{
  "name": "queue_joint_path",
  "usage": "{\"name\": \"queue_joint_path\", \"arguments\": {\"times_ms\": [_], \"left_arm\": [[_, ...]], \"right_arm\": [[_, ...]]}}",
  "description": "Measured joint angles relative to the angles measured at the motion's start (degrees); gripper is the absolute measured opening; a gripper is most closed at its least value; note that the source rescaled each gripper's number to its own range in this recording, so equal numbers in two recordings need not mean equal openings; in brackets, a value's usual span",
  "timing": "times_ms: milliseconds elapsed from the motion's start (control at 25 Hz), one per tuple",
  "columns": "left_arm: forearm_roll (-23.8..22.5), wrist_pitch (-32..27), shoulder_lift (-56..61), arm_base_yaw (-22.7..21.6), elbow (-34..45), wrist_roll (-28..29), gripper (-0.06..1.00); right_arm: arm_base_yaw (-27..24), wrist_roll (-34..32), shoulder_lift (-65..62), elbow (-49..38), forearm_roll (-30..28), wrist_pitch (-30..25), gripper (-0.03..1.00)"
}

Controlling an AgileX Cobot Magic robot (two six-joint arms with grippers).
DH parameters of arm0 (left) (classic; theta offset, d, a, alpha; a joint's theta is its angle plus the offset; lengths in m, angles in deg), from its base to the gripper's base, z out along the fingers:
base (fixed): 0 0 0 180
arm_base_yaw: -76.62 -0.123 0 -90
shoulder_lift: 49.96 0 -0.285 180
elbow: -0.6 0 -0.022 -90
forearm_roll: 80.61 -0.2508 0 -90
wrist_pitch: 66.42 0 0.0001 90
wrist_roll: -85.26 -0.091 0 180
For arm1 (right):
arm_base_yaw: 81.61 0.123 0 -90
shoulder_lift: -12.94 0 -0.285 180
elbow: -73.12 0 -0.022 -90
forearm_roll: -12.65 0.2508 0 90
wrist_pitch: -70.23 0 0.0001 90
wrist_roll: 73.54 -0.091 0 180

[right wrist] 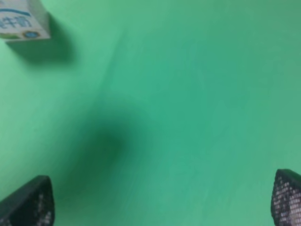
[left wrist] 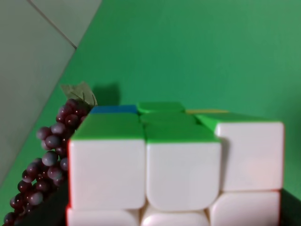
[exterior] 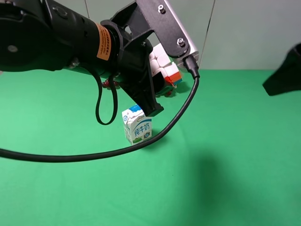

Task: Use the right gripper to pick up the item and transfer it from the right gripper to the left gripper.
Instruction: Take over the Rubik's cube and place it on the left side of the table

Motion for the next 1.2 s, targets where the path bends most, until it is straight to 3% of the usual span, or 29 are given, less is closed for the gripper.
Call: {"name": "queue_joint_path", "arguments": {"times_ms": [920, 1200], "left_arm": [[0.06, -6.02, 0.00, 0.00, 0.00, 5.01, 0.00], [0.06, -8.50, 0.00, 0.00, 0.00, 7.48, 0.00]], "right_arm": [[0.00, -4.67, -52.77, -29.12, -0.89, 3.11, 1.00], [0.00, -5.91, -54.94, -31.05, -0.73, 6.74, 1.00]]}}
